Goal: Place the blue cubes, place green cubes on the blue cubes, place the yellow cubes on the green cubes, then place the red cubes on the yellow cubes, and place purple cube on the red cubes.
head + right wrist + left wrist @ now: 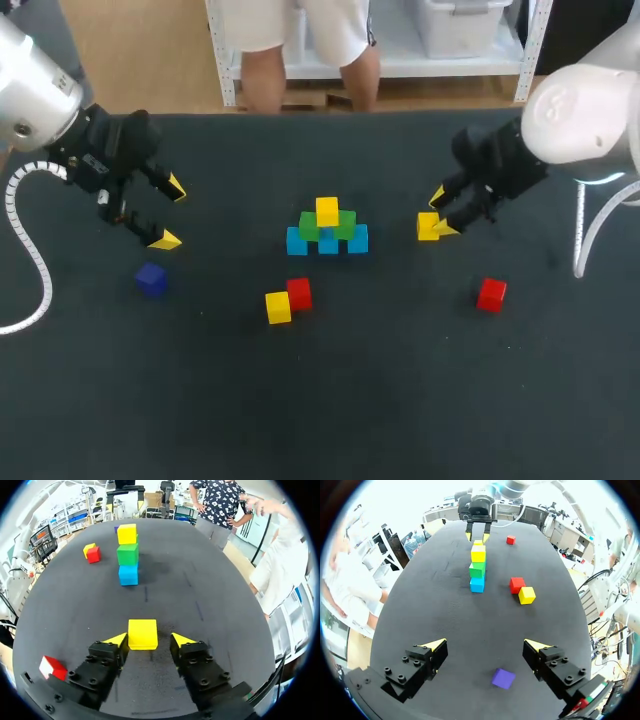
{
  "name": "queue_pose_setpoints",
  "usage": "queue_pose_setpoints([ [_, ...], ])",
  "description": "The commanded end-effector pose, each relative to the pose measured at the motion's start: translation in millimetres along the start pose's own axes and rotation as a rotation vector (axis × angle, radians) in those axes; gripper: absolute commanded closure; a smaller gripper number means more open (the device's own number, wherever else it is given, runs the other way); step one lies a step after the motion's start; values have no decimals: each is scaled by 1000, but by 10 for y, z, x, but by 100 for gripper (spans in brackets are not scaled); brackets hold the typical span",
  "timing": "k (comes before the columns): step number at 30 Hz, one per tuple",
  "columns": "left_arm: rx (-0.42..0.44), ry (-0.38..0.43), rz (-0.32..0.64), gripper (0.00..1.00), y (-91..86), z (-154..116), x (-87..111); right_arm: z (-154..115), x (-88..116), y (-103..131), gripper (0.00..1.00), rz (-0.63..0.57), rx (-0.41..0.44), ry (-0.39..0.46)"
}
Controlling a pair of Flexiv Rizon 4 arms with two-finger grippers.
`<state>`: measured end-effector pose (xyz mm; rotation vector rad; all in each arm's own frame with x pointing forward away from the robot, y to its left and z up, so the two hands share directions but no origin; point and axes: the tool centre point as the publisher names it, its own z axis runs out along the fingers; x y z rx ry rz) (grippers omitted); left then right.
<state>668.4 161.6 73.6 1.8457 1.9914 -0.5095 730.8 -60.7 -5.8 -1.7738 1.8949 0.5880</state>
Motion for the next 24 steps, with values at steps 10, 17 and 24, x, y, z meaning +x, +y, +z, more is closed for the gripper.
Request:
queue_pose_setpoints([
  [10, -2, -6, 4, 0, -9, 2, 18, 40, -20, -13, 86, -8, -18, -9],
  [17, -2, -6, 4, 0, -9, 2, 18, -112, -146, -9, 100, 10, 2, -7],
  [24, -2, -6, 4, 0, -9, 2, 18, -292, -405, 14, 100, 25, 26, -21],
])
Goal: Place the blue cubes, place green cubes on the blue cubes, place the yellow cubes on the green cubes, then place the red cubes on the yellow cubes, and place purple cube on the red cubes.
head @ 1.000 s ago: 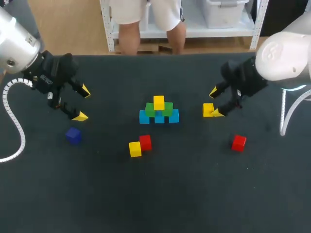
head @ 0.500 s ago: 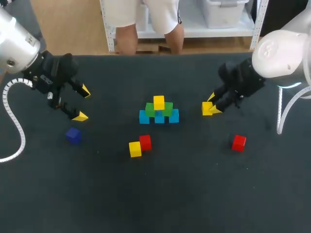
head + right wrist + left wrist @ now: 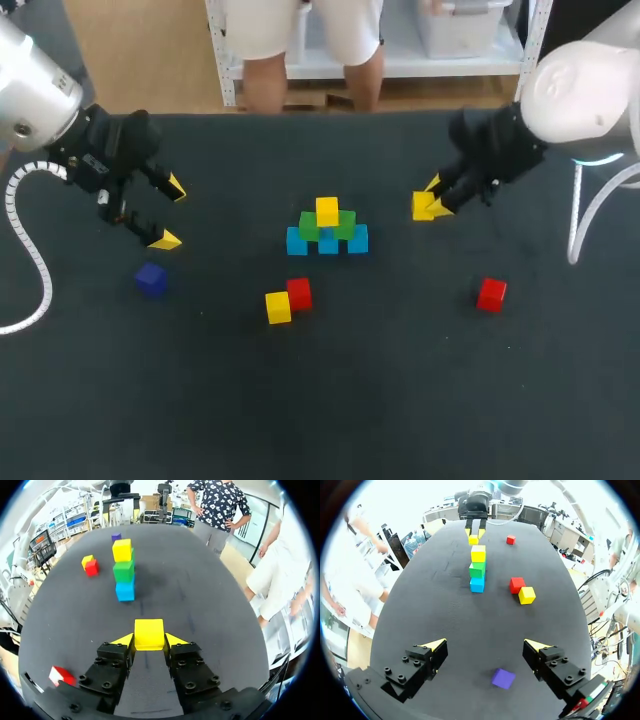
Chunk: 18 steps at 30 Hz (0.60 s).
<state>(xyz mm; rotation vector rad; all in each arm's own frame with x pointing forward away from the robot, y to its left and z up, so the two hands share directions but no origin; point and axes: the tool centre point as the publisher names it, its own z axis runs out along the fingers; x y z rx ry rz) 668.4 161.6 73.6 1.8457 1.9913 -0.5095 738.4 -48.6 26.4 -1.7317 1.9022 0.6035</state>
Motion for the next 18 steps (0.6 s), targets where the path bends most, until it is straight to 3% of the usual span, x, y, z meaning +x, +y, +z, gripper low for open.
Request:
queue_pose_setpoints([
  [1, -2, -6, 4, 0, -8, 2, 18, -130, -160, 92, 100, 6, 17, -4],
  [18, -2, -6, 4, 0, -8, 2, 18, -37, -688, 217, 100, -40, -39, -18],
])
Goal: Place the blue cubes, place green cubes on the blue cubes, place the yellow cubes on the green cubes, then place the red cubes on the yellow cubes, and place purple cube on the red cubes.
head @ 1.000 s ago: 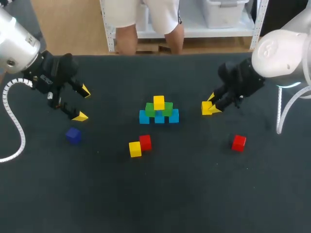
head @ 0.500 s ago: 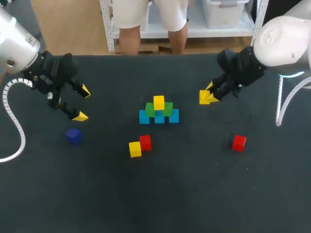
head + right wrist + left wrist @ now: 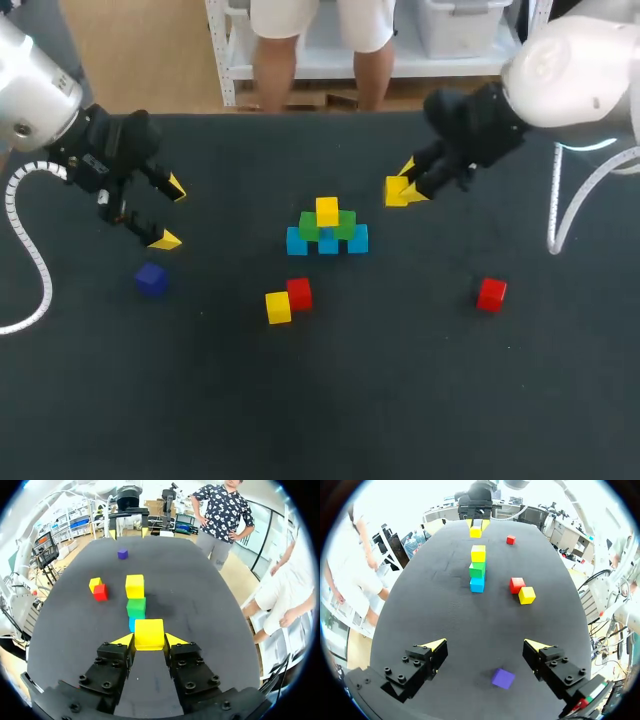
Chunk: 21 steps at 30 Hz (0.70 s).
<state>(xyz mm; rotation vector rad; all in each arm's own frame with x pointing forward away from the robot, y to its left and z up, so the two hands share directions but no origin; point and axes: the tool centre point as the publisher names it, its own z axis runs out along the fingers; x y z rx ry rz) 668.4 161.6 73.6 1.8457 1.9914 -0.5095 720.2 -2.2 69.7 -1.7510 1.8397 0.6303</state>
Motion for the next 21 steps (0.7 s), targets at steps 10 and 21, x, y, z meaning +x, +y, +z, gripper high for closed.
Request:
queue_pose_setpoints([
  [10, -2, -6, 4, 0, -9, 2, 17, 143, -233, 109, 100, -13, -41, 26],
  [21, -2, -6, 4, 0, -9, 2, 17, 246, -366, 195, 100, -12, -52, 29],
])
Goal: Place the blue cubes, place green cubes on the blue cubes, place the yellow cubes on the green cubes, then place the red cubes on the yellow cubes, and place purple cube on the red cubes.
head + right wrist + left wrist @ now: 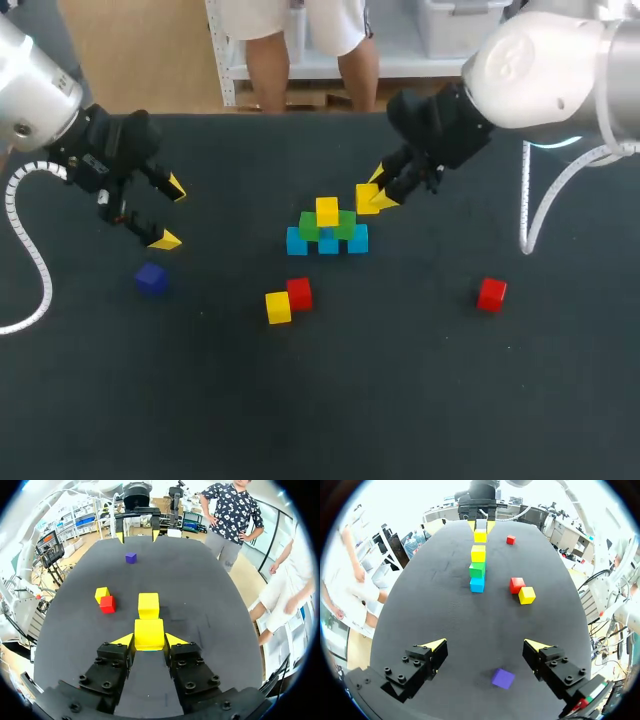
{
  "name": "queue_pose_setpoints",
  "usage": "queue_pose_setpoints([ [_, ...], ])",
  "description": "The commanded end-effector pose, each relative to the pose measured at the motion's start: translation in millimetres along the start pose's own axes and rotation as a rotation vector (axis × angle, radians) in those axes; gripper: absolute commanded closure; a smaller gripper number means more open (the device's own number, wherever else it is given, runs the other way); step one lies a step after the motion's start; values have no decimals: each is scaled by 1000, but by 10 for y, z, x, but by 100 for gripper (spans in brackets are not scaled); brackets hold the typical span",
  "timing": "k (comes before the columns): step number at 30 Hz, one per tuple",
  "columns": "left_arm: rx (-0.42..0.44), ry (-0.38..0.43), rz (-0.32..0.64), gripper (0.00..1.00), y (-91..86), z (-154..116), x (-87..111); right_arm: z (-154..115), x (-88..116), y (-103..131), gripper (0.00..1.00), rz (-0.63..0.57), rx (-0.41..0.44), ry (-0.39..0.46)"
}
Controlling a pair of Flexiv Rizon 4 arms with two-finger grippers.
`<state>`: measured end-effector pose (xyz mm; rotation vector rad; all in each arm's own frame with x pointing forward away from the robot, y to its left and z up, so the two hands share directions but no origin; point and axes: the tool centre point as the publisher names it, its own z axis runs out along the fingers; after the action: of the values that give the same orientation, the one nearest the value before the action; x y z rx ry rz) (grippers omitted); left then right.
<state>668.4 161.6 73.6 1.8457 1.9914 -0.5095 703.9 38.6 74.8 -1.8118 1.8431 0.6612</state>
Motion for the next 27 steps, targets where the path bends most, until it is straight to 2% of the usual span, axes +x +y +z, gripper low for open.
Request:
queue_pose_setpoints([
  [1, -2, -6, 4, 0, -8, 2, 18, 32, -38, 10, 100, 0, 2, 3],
  [27, -2, -6, 4, 0, -8, 2, 18, 171, -96, 59, 100, -7, -20, 12],
])
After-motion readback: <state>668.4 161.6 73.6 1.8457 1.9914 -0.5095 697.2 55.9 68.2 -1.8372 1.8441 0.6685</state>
